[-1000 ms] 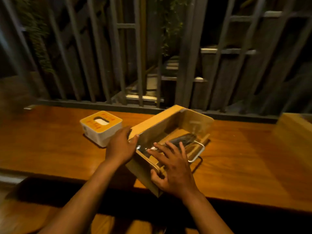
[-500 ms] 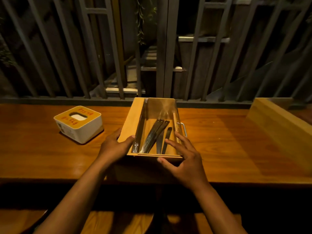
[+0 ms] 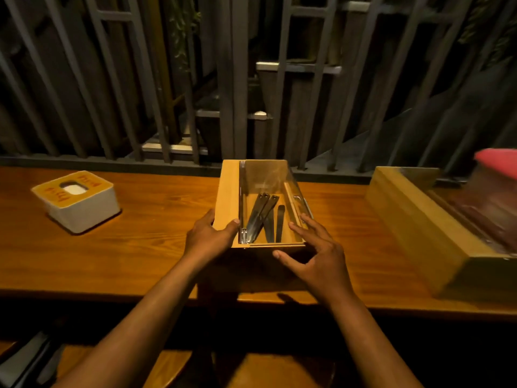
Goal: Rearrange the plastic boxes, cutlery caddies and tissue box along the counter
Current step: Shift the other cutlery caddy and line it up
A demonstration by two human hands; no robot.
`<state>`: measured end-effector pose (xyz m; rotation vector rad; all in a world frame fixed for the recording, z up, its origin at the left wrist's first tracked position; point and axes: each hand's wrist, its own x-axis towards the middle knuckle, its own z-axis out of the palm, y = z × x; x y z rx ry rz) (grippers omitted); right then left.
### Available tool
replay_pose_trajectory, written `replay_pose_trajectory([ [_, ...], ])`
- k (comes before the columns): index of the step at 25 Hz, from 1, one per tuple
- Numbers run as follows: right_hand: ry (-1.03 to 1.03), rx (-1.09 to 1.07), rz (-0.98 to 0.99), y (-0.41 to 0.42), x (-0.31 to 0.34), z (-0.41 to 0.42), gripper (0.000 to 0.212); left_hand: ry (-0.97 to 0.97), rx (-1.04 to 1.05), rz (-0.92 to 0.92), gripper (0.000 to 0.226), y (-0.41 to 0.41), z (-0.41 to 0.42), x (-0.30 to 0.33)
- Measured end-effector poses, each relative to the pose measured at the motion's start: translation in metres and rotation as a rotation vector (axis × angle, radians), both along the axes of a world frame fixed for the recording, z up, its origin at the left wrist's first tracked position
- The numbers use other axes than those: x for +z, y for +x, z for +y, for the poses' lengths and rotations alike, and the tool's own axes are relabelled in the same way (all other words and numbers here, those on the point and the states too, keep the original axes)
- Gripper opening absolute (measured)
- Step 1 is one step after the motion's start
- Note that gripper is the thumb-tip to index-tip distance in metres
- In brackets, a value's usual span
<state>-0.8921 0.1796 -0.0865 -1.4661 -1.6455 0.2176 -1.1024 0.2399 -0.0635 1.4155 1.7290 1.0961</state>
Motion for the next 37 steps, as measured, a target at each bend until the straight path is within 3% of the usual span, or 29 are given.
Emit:
replay_pose_trajectory([
  [11, 0.032, -0.114, -0.02, 0.152, 0.001, -0.029, 0.062, 0.02, -0.093, -0.028, 0.057, 0.166, -0.008, -0.004],
  [22, -0.041, -0.17, -0.041, 0.188, 0.004, -0.027, 0.062, 0.044, -0.155, 0.017, 0.058, 0.207, -0.001, -0.004],
  [27, -0.004, -0.294, -0.269, 0.147, 0.025, -0.023, 0.045, 0.203, -0.23, 0.264, 0.052, 0.18, -0.019, 0.0],
  [31, 0.02, -0.147, -0.332, 0.067, 0.034, 0.001, 0.046, 0.377, -0.101, 0.572, 0.053, 0.11, -0.032, 0.01],
  [37, 0.009, 0.069, -0.337, -0.089, 0.026, 0.045, 0.046, 0.356, 0.08, 0.688, 0.049, -0.07, -0.029, 0.006],
])
